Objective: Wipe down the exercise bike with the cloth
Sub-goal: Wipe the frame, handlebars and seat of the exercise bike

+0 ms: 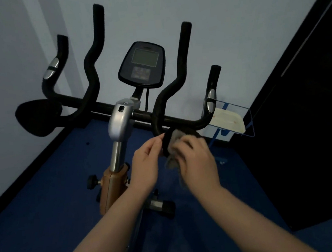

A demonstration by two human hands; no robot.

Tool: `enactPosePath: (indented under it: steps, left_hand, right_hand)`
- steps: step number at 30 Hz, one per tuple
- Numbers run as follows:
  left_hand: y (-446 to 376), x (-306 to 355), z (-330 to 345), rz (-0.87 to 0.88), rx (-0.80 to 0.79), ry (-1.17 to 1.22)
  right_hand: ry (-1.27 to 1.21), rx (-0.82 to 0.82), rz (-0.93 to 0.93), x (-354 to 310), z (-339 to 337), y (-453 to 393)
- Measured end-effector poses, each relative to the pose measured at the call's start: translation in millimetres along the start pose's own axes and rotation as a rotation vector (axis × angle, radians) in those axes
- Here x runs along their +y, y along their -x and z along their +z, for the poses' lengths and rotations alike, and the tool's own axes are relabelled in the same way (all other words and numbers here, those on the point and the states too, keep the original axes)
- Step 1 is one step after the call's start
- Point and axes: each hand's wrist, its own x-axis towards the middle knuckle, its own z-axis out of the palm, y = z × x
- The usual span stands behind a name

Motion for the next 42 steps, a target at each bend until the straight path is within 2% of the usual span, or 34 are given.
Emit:
enactPosePath:
  steps: [2, 4, 8, 10, 13, 18, 21, 25, 32, 37, 42]
  left_hand:
    - [-0.2, -0.5, 0.6, 0.009, -0.012, -0.004]
    - [-1.6, 0.0, 0.0, 0.007, -0.009, -0.014]
    - [0.4, -1.7, 0.9, 0.004, -0.006, -0.028]
    - [0.8, -2.9, 1.7, 0.011, -0.008, -0.023]
    - [-2.4, -0.7, 3.6, 0.052, 0.027, -0.025]
    - [-0.8, -3.3, 8.3, 0.061, 0.069, -0.033]
    - [-3.2, -2.7, 6.0, 0.055, 0.067, -0.037]
    - [-4.5, -2.5, 4.7, 0.012, 0.117, -0.036]
    - [-7.1, -1.1, -3.6, 0.018, 0.046, -0.061]
    - [-1.7, -2.8, 3.9, -0.011, 0.122, -0.020]
    - [-0.2, 0.2, 7.2, 0.052, 0.129, -0.105]
  right_hand:
    - [0.020, -0.024, -0.105, 9.2, -5.3, -1.0]
    - [0.049, 0.026, -0.138, 18.5, -10.3, -23.1]
    - [0.060, 0.089, 0.001, 9.5, -2.4, -17.0]
    - [0.080, 0.038, -0.031, 8.7, 1.9, -1.8]
    - [0.072, 0.016, -0.084, 20.4, -4.8, -22.9]
    - [-0.043, 0.101, 0.071, 13.3, -0.9, -22.4]
    - [-0.175, 0.046, 0.077, 11.5, -3.5, -16.8]
    - [-0.346, 0.086, 0.144, 12.1, -15.6, -62.9]
    - [-0.452, -0.020, 0.057, 0.5, -0.7, -28.4]
    - [-0.438, 0.046, 0.108, -1.2, -4.0, -41.9]
    - [-0.343, -0.073, 0.003, 12.4, -8.0, -16.8]
